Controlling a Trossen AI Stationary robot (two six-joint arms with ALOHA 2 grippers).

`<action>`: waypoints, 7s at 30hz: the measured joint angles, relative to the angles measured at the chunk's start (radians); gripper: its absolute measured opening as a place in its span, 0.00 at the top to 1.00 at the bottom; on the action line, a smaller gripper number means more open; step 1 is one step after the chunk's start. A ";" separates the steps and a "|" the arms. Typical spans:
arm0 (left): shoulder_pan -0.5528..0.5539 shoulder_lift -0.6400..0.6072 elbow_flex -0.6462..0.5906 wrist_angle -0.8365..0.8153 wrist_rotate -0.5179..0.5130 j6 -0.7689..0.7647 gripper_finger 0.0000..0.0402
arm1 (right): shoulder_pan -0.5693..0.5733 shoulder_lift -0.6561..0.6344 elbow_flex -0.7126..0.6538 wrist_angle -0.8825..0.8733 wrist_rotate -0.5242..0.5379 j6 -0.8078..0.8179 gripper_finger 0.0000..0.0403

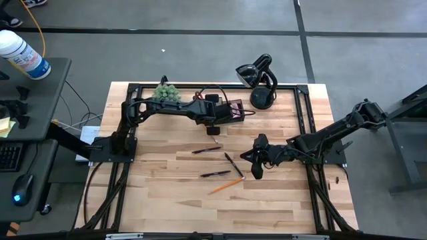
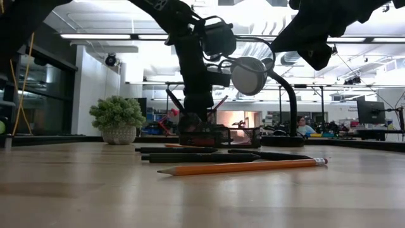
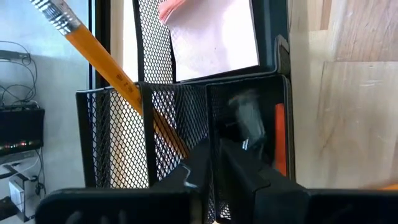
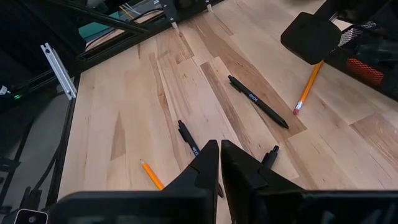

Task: Pick and place office supplies into organizer
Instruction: Put the black binder clip into the black desk organizer, then put the bottom orange pencil into the black desk organizer

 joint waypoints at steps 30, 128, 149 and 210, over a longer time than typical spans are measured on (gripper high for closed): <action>-0.163 -0.124 0.000 -0.253 0.264 -0.193 0.98 | 0.000 0.000 0.000 -0.043 0.000 -0.008 0.97; -0.549 -0.635 -0.770 0.476 0.465 -0.393 1.00 | -0.163 0.451 0.382 -0.649 -0.579 -0.303 0.68; -0.550 -0.635 -0.780 0.654 0.357 -0.426 1.00 | -0.070 0.483 0.314 -0.509 -0.518 -0.547 0.67; -0.550 -0.635 -0.780 0.623 0.315 -0.381 1.00 | -0.056 0.555 0.316 -0.463 -0.510 -0.542 0.81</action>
